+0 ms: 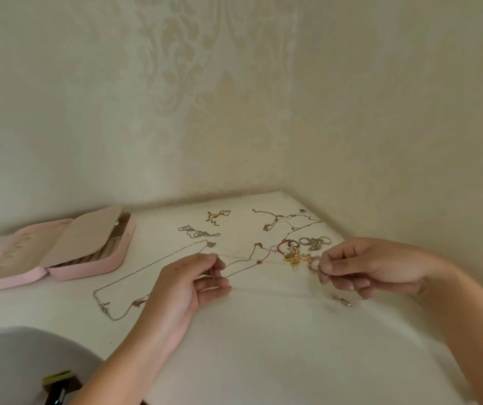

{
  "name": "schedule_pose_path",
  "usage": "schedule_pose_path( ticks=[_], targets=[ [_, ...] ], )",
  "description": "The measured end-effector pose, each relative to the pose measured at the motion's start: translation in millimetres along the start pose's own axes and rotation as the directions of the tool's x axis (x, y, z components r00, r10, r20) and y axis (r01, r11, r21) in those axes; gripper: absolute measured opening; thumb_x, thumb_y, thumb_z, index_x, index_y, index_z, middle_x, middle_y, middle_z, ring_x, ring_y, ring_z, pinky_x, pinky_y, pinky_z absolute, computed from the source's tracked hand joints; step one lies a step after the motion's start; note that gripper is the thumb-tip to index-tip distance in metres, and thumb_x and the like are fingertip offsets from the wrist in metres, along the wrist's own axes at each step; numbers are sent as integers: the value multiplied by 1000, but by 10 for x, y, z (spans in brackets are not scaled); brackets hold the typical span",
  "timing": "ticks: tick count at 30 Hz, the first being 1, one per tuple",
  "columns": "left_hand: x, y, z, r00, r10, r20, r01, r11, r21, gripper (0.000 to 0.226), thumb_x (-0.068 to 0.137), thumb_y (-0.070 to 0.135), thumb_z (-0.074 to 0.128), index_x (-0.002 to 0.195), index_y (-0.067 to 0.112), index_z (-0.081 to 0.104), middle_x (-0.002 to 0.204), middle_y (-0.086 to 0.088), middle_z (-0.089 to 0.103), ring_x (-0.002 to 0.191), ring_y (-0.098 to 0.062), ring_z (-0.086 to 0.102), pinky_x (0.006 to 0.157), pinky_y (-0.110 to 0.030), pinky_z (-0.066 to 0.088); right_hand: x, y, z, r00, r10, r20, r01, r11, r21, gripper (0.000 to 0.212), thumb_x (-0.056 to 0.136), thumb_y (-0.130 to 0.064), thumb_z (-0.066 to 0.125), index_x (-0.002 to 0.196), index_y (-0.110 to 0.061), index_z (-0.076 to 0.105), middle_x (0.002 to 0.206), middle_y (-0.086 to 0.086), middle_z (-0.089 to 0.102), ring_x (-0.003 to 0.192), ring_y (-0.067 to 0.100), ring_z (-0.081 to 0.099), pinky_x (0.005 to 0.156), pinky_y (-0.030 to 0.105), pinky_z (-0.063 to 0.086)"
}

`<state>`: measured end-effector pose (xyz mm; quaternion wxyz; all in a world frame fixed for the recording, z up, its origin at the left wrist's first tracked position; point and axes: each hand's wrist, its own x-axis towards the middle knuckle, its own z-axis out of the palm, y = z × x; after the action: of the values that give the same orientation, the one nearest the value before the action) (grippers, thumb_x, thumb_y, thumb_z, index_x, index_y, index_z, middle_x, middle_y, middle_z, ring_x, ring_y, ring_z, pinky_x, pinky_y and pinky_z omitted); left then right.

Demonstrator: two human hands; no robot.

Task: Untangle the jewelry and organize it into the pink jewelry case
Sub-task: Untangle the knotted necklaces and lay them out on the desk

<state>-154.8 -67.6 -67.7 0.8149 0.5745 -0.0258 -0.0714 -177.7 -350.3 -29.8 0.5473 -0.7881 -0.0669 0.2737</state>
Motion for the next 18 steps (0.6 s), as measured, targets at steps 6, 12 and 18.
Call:
schedule_pose_path(
  ticks=[6, 12, 18],
  targets=[
    [-231, -52, -157, 1000, 18, -5, -11, 776, 631, 28, 90, 11, 62, 64, 3, 71, 53, -1, 59, 42, -14, 50, 39, -20, 36, -10, -129, 179, 984, 140, -110, -166, 945, -281, 20, 97, -17, 53, 88, -5, 68, 63, 2, 55, 47, 9, 41, 48, 21, 43],
    [-210, 127, -253, 997, 61, 57, -68, 201, 977, 36, 87, 48, 60, 67, 20, 71, 65, 1, 70, 61, -12, 63, 58, -23, 45, 245, -157, 377, 980, 56, -193, -125, 921, -369, 18, 93, -14, 59, 79, -6, 67, 73, 8, 66, 63, 18, 61, 62, 25, 53],
    [691, 515, -216, 954, 177, 242, -256, 55, 965, 27, 100, 19, 44, 118, 16, 64, 116, 4, 65, 104, -15, 60, 74, -16, 35, 549, -336, 98, 915, -140, -379, -101, 829, -550, 22, 89, -32, 65, 81, -12, 70, 76, 0, 67, 68, 14, 58, 70, 30, 48]
  ],
)
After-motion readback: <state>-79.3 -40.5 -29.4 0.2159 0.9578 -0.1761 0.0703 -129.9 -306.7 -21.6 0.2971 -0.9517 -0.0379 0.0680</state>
